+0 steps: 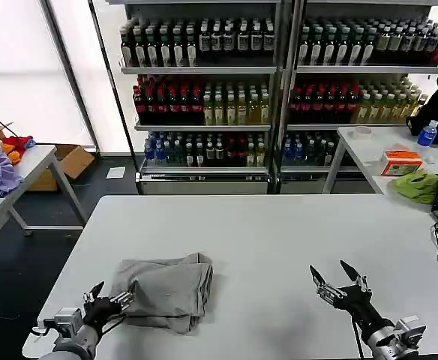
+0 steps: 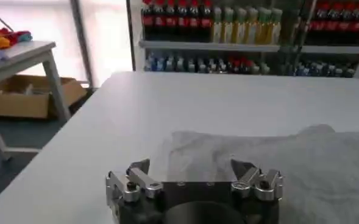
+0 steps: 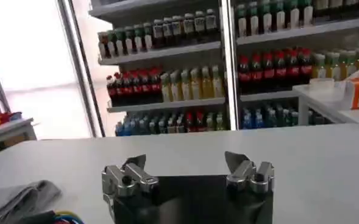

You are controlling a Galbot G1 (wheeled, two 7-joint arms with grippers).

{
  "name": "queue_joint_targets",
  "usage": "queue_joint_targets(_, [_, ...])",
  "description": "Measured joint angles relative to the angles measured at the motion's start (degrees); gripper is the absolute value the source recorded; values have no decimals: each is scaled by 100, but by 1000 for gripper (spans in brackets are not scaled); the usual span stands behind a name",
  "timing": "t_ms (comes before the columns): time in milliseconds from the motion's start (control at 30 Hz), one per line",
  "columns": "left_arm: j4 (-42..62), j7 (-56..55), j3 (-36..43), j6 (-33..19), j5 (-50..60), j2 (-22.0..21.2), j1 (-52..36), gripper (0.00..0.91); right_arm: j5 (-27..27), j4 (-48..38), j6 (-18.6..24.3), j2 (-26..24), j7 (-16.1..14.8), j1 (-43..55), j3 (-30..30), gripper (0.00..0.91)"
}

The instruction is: Fold and organize the clothes.

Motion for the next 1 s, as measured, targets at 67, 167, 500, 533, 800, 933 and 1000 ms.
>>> queue_joint_targets(67, [41,12,3,19,-2,-43,-16,252,-4,19,-10,8,4,-20,0,907])
queue_joint_targets(167, [117,29,17,29,-26,-103,-47,121,-19,56,-31,12,15,-54,4,907])
queue_joint_targets(500, [264,35,-100,-12,-408,-181,-32,20,-72,231,-104,44,40,-149,30,907])
queue_joint_targets(533, [262,20,-119,-26,-453,-196,-35,30,-76,244,-110,47,42,-151,28,907])
queue_joint_targets(800, [78,-118,-367,-76,-1074,-250,30,30,-103,295,-119,82,48,-187,69,907])
queue_joint_targets(933, [-76,-189,-608,-59,-1497,-202,65,30,-73,280,-88,83,42,-233,119,907])
queue_joint_targets(1000, [-162,-237,-790,-36,-1772,-152,84,30,-58,261,-70,79,38,-248,137,907])
